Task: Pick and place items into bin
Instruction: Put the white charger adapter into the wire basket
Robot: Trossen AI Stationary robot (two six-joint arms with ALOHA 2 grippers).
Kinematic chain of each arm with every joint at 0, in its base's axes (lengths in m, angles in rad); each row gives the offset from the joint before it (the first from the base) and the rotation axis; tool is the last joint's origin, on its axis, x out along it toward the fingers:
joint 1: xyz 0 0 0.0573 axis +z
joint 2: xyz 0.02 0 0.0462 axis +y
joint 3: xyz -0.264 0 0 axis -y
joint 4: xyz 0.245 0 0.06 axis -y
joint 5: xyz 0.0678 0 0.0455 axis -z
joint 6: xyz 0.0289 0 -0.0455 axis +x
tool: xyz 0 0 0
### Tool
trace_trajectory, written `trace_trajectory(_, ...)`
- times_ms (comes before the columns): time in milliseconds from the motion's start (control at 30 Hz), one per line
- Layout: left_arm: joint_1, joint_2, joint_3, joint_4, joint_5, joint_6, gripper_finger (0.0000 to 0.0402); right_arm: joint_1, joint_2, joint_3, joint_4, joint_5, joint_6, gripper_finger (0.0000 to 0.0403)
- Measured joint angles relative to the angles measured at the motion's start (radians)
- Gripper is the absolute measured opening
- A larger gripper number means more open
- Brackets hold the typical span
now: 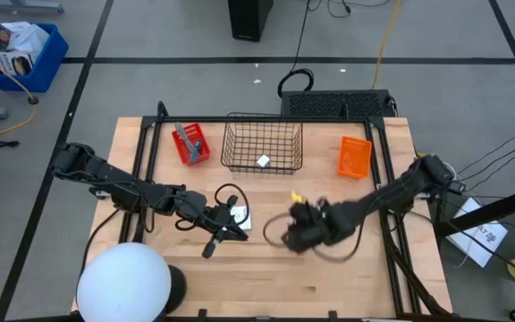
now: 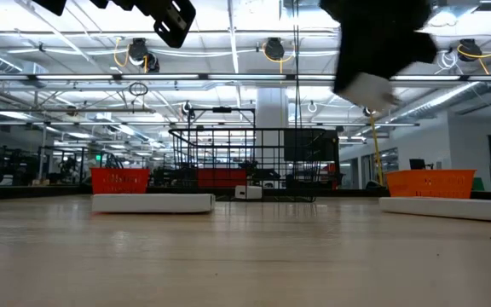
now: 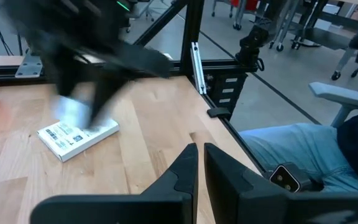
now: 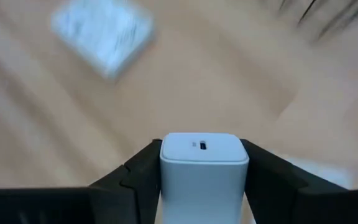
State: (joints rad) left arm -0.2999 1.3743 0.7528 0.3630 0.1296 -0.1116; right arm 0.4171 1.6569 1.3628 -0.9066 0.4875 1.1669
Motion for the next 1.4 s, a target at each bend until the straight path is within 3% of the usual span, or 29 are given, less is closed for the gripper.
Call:
trace_trajectory(200,0.0,0.0,0.0,0.0,0.0,0.003,0.0031,-0.133,-0.12,0.001,0.134,0.168,-0.276,0.0179)
trace_trajectory(400,0.0,0.0,0.0,0.001,-0.001,0.004,0.0031,-0.279,-0.162,0.001,0.399,0.165,-0.592,0.0176)
trace_trajectory(567,0.0,0.0,0.0,0.001,-0.001,0.009,0.0031,-0.394,-0.16,0.001,0.538,0.055,-0.72,0.0178)
trace_trajectory(767,0.0,0.0,0.0,0.001,-0.001,0.012,0.0031,-0.511,-0.153,0.001,0.583,-0.035,-0.789,0.0177)
trace_trajectory(1033,0.002,0.0,0.0,0.005,-0.002,0.029,0.0031,-0.649,-0.135,0.001,0.586,-0.203,-0.807,0.0176)
trace_trajectory(1400,0.028,0.0,0.0,0.01,-0.003,0.029,0.0031,-0.752,0.012,0.001,0.58,-0.378,-0.814,0.0176)
